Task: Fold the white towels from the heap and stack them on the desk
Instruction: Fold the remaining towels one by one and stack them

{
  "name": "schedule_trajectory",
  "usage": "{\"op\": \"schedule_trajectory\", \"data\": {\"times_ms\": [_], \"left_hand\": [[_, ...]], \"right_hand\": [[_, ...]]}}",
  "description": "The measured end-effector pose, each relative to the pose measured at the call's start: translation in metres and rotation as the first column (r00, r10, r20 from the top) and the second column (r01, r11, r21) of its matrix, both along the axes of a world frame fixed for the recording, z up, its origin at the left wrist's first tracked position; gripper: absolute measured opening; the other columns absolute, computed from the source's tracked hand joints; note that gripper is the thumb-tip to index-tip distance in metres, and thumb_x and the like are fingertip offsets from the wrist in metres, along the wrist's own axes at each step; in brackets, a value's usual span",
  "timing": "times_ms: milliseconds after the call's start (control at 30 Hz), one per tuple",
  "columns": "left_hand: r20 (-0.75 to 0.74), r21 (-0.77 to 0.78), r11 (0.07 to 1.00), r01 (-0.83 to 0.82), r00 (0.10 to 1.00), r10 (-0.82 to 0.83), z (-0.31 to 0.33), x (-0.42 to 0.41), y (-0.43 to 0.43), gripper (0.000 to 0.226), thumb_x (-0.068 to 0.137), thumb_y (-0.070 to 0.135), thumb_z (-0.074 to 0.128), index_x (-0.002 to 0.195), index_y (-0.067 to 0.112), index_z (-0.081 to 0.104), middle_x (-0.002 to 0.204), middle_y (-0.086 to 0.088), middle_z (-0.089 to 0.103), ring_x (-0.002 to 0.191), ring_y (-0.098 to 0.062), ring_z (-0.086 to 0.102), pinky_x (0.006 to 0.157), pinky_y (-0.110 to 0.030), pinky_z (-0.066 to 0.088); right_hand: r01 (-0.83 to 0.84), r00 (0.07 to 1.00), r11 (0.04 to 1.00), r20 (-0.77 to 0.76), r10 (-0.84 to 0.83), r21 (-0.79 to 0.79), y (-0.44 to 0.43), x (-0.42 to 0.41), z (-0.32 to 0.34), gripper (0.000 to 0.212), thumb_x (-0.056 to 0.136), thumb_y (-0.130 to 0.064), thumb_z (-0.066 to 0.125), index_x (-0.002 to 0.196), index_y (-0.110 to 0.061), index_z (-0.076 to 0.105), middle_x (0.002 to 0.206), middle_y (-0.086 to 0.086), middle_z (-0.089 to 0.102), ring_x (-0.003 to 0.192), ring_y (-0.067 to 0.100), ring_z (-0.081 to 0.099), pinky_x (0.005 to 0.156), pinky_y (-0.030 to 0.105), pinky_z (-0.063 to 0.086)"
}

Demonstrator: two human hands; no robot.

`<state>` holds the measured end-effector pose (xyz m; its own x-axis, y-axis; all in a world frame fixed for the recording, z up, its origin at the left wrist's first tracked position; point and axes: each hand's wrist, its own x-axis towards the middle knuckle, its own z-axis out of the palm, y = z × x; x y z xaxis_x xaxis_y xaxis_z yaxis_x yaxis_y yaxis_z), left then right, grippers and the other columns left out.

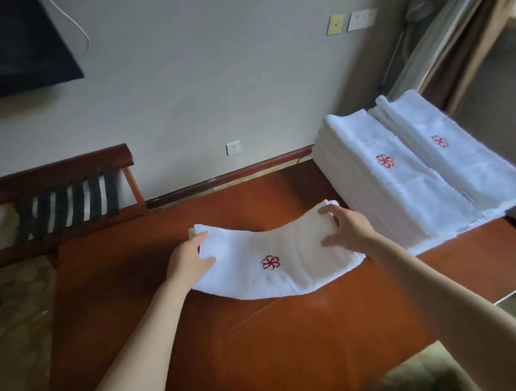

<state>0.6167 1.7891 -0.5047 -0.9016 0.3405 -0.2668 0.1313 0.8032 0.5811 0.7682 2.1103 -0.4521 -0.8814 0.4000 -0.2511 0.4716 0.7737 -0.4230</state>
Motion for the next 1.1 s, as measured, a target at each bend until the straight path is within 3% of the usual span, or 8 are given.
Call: {"op": "schedule_trajectory", "data": {"times_ms": [233,433,500,633,767,900,1100], "left_hand": [[-0.161,0.093,0.992,0.086,0.984,-0.07,0.062,0.008,0.091,0.062,0.083,0.015,0.064,0.142,0.023,0.044,0.136,-0.008,0.053,0.124,-0.026,0.048,0.096,-0.029,0.039],[-0.329,0.172,0.969,0.178,0.938,-0.114,0.131,0.02,0.187,0.059,0.081,0.011,0.061,0.137,0.023,0.05,0.119,-0.009,0.061,0.107,-0.027,0.055,0.086,-0.028,0.043],[-0.385,0.155,0.969,0.194,0.915,-0.121,0.15,0.022,0.22,0.057,0.081,0.01,0.06,0.136,0.022,0.05,0.114,-0.01,0.061,0.105,-0.029,0.055,0.084,-0.031,0.045],[-0.493,0.11,0.985,0.133,0.868,-0.062,0.185,0.025,0.286,0.054,0.083,0.011,0.058,0.135,0.024,0.049,0.118,-0.01,0.058,0.11,-0.029,0.051,0.084,-0.033,0.044],[-0.596,0.04,0.995,0.09,0.801,-0.049,0.212,0.03,0.35,0.053,0.084,0.008,0.054,0.134,0.023,0.049,0.121,-0.007,0.058,0.118,-0.027,0.043,0.085,-0.035,0.044],[-0.677,-0.085,0.991,0.1,0.724,-0.131,0.228,0.039,0.407,0.054,0.085,0.003,0.049,0.135,0.022,0.048,0.127,-0.002,0.056,0.118,-0.028,0.041,0.084,-0.036,0.042],[-0.737,-0.275,0.947,0.166,0.596,-0.318,0.236,0.046,0.472,0.049,0.083,-0.004,0.044,0.125,0.02,0.053,0.118,-0.005,0.055,0.113,-0.03,0.043,0.084,-0.037,0.038]], "right_hand": [[0.107,0.979,0.992,-0.183,-0.093,0.07,0.044,0.027,0.066,0.07,0.069,-0.025,0.082,0.131,-0.03,0.05,0.096,0.0,0.056,0.089,0.021,0.052,0.068,0.029,0.034],[0.125,0.924,0.986,-0.375,-0.075,0.111,0.099,0.033,0.114,0.059,0.072,-0.018,0.078,0.125,-0.024,0.053,0.095,0.009,0.062,0.079,0.022,0.052,0.067,0.034,0.042],[0.119,0.898,0.988,-0.436,-0.064,0.1,0.12,0.03,0.127,0.056,0.073,-0.014,0.074,0.124,-0.023,0.053,0.094,0.01,0.062,0.08,0.025,0.055,0.068,0.036,0.045],[0.134,0.831,0.99,-0.549,-0.092,0.037,0.168,0.026,0.145,0.051,0.074,-0.012,0.065,0.121,-0.027,0.052,0.087,0.005,0.062,0.073,0.021,0.055,0.057,0.029,0.037],[0.204,0.756,0.969,-0.606,-0.246,-0.138,0.209,0.031,0.145,0.05,0.074,-0.01,0.058,0.12,-0.029,0.05,0.074,-0.01,0.051,0.066,0.013,0.052,0.055,0.025,0.031],[0.267,0.698,0.898,-0.573,-0.43,-0.348,0.232,0.045,0.126,0.047,0.077,-0.01,0.054,0.119,-0.027,0.044,0.074,-0.014,0.047,0.067,0.013,0.052,0.057,0.027,0.033],[0.308,0.581,0.632,-0.385,-0.717,-0.712,0.229,0.078,0.076,0.046,0.083,-0.011,0.055,0.123,-0.027,0.037,0.087,-0.007,0.046,0.08,0.019,0.054,0.073,0.034,0.047]]}}
